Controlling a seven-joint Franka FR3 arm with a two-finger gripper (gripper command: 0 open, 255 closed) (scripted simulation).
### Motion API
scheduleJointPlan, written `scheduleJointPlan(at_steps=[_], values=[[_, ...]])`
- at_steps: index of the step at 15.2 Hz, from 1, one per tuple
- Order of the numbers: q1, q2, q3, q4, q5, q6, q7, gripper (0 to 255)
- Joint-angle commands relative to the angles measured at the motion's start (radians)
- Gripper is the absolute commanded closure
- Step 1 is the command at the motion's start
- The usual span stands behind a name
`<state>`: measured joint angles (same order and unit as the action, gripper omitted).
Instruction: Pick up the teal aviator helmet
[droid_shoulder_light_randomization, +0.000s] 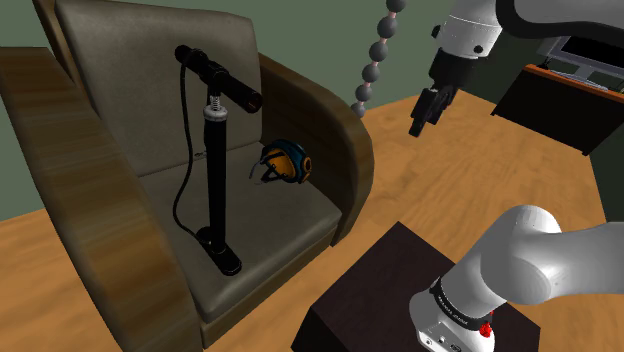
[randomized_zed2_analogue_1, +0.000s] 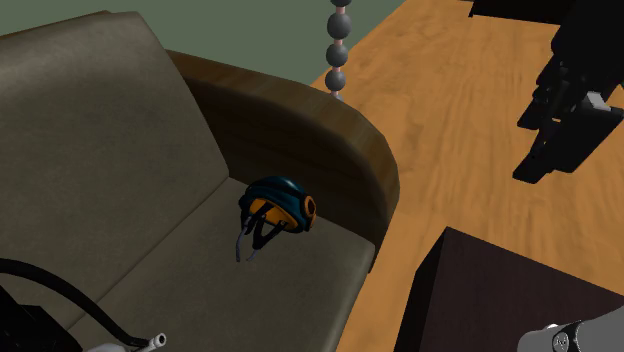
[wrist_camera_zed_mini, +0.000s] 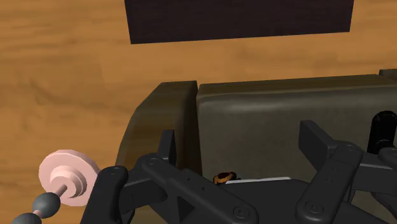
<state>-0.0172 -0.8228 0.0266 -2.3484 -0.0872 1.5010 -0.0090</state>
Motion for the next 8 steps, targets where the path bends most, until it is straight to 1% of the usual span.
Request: scheduleJointPlan(at_steps=[1,4,8], values=[[0.000,0.000,0.000,0.000,0.000,0.000,0.000,0],[-0.016,0.061,0.064,-0.016,0.043,0.071,0.137,0],[-0.041,0.167,0.147,-0.013,0.087,0.168,0.316,0]])
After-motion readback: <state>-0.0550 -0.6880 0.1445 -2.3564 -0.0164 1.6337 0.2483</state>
